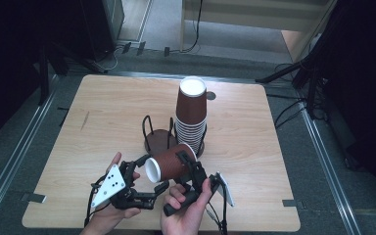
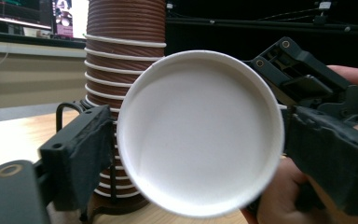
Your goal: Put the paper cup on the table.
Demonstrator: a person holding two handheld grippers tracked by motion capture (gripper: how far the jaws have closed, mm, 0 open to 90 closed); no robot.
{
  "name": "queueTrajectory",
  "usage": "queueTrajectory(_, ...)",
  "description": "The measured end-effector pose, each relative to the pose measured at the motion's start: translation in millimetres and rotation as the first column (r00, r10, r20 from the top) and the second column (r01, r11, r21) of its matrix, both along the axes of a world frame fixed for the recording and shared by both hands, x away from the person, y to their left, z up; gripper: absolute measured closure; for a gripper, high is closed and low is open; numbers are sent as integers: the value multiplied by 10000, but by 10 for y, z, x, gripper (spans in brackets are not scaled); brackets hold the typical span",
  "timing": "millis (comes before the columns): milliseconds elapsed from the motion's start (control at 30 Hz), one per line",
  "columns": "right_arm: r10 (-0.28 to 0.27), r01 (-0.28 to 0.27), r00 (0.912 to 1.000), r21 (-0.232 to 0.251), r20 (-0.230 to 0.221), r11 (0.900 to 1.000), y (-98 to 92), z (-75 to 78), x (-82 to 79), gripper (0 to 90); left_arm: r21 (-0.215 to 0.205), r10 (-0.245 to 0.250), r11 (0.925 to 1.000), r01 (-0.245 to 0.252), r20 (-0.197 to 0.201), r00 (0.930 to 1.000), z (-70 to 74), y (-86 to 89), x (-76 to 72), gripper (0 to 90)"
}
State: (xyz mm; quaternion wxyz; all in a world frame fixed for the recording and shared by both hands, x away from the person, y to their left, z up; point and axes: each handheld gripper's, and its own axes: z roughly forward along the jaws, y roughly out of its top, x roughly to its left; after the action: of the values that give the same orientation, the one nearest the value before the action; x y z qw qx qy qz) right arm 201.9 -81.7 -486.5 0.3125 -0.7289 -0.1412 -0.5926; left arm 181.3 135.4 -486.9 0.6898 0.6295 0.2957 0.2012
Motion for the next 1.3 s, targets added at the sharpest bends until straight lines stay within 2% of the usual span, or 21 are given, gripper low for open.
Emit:
queueTrajectory(33,-36,37,10000,-45,45,10000,-10,2,4,137,-28,-24,10000,24,-6,10000,5,15,-5,0)
queueTrajectory(200,-322,329,9990,-215,323,9992,-52,-3,44,137,-100,238,9997,-242,-420,9988,18,73,-2,0)
queueTrajectory(300,-546,573,9960,-371,701,9977,-67,-3,48,137,-70,318,9995,-324,-661,9973,12,125,15,0)
queueTrajectory(367,-574,614,9932,-374,1008,9974,-69,-1,56,136,-91,383,9992,-391,-803,9960,6,159,27,0)
queueTrajectory(467,-587,672,9898,-621,1299,9958,-83,13,58,136,-127,541,9984,-555,-912,9944,-1,218,49,0)
queueTrajectory(533,-628,757,9862,-802,1529,9939,-100,32,58,136,-146,632,9978,-649,-964,9933,-7,261,57,0)
queueTrajectory(600,-701,882,9773,-829,1999,9926,-114,59,53,136,-184,755,9968,-778,-1017,9919,-17,309,68,0)
queueTrajectory(633,-716,933,9757,-967,2071,9909,-121,72,48,136,-159,839,9962,-861,-1074,9907,-25,344,76,0)
queueTrajectory(700,-778,1078,9671,-1130,2424,9877,-139,105,41,134,-159,979,9948,-1004,-1149,9885,-36,400,92,0)
queueTrajectory(867,-729,1241,9575,-1706,2790,9775,-189,151,38,134,-273,1317,9903,-1362,-1283,9829,-53,510,118,0)
queueTrajectory(967,-558,1236,9546,-2186,2925,9680,-202,161,32,136,-261,1458,9883,-1504,-1307,9806,-61,568,129,0)
queueTrajectory(1100,-501,1294,9518,-2479,3027,9601,-212,145,15,137,-223,1708,9842,-1757,-1422,9750,-89,640,144,0)
queueTrajectory(1200,-504,1443,9472,-2806,3168,9489,-217,136,17,139,-157,1917,9804,-1965,-1568,9688,-130,704,164,0)
queueTrajectory(1300,-672,1779,9380,-3058,3401,9353,-242,143,16,141,-149,2130,9757,-2187,-1707,9620,-166,759,193,0)
